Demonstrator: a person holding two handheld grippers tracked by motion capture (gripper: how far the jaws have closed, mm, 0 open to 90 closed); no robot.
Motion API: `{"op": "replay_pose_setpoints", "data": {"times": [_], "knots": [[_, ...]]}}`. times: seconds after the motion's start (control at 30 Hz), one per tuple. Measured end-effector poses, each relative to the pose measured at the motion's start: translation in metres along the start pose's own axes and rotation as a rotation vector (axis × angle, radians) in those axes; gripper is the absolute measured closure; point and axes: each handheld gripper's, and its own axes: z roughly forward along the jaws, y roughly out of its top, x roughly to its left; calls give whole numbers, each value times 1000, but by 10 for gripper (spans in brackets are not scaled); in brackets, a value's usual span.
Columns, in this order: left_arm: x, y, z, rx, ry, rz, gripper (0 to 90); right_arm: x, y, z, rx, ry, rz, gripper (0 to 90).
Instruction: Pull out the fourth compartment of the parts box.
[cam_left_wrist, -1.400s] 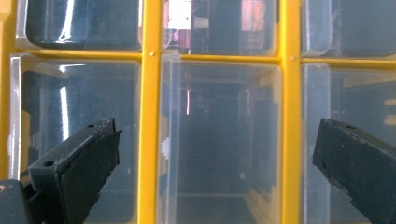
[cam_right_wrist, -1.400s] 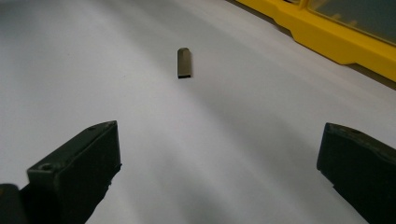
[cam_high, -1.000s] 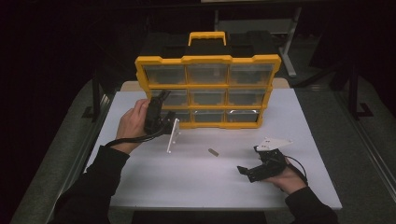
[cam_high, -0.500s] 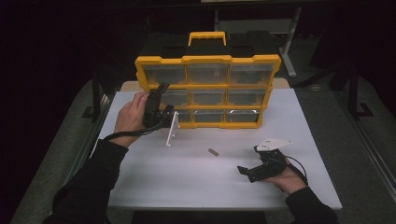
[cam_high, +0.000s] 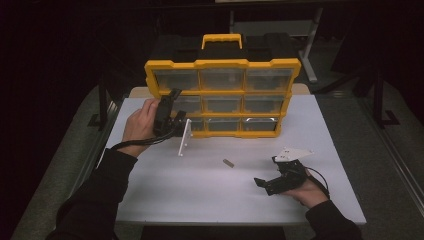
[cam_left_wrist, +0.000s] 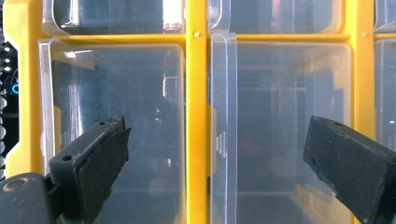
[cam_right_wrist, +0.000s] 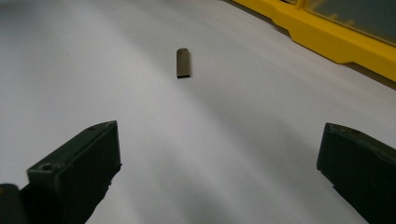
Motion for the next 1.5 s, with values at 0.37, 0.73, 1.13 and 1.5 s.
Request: {"op": "replay_pose_setpoints", "data": {"times": [0.37,0.73,1.13,1.5], "knots": [[-1,-2,0,18,-19,-3,167,0,0,0,-1,0,2,0],[1,-2,-2,22,-11,-18,281,1,0,-1,0,0,6,0],[0,0,-3,32,-28,-29,420,1,-1,-1,1,0,5,0],[2,1,-4,42,-56,-49,574,1,0,-1,1,0,6,0]]}}
